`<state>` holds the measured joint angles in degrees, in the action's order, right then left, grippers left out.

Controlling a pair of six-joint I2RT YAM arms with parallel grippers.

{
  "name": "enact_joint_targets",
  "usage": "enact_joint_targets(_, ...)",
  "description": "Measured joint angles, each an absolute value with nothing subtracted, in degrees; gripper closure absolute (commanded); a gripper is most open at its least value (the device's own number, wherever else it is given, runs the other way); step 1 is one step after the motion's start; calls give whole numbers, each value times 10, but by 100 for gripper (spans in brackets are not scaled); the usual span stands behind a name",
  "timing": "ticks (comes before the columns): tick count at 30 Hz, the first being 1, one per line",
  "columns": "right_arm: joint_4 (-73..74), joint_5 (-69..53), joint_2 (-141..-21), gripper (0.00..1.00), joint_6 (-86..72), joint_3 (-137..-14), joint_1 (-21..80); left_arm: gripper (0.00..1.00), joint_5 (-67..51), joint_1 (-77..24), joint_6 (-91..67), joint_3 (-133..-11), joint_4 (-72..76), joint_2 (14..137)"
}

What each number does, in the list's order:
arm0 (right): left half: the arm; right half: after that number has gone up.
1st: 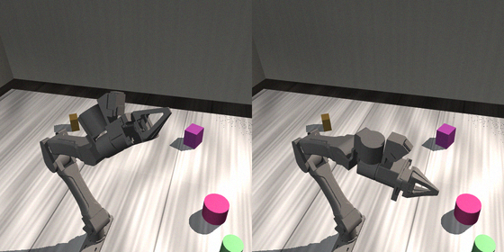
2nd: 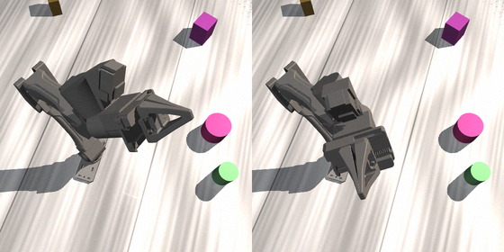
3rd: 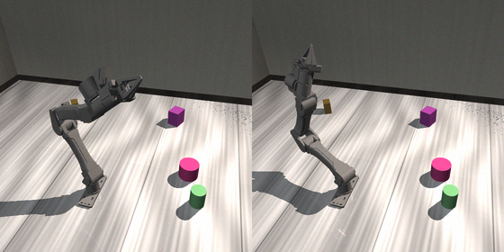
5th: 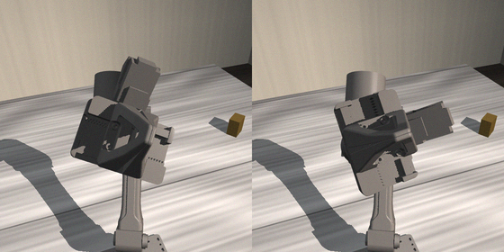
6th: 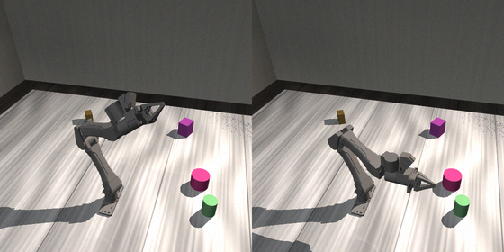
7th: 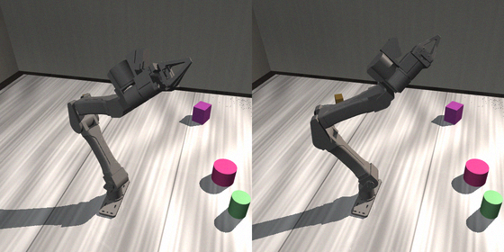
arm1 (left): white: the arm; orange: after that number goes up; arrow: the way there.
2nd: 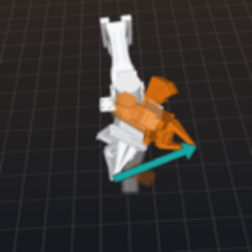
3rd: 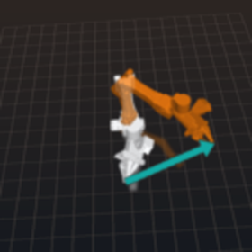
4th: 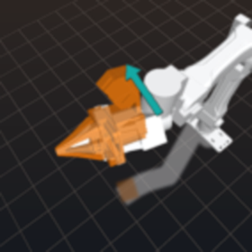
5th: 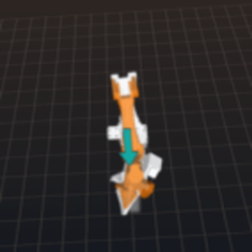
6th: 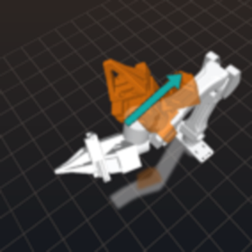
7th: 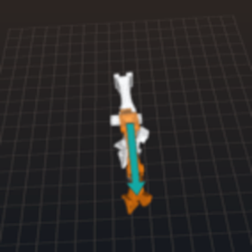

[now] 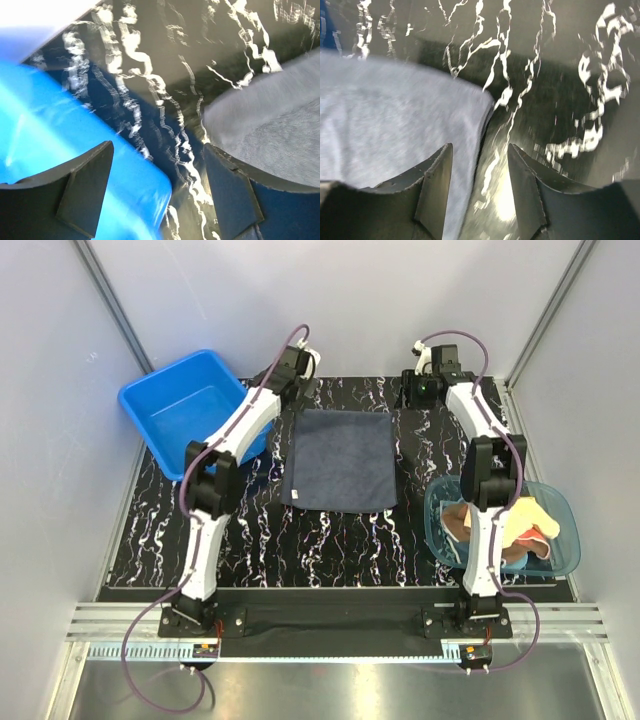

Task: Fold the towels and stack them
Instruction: Fold the towel

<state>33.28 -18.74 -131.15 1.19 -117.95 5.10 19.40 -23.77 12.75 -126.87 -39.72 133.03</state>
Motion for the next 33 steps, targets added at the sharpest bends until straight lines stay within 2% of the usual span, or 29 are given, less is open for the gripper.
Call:
enact_joint_targets(4, 353, -168, -1247, 45, -30, -1138, 56, 22, 220, -255, 69, -1223, -419, 1241)
enact_joint_targets(7, 358, -152, -1185, 45, -59, -1086, 72, 24, 227, -272, 25, -1127, -424, 1152)
enact_joint_targets(11, 352, -142, -1120, 48, -89, -1001, 111, 39, 187, -296, -21, -987, -413, 1058)
enact_joint_targets(13, 351, -139, -1103, 49, -101, -968, 135, 43, 149, -300, -43, -921, -401, 1033)
enact_joint_targets(18, 347, -135, -1074, 52, -126, -877, 182, 47, 81, -304, -94, -805, -390, 1030)
enact_joint_targets(27, 347, -120, -987, 52, -133, -795, 175, 53, 57, -335, -165, -725, -359, 1044)
enact_joint_targets(33, 341, -110, -947, 54, -128, -768, 175, 63, 53, -345, -220, -663, -347, 1044)
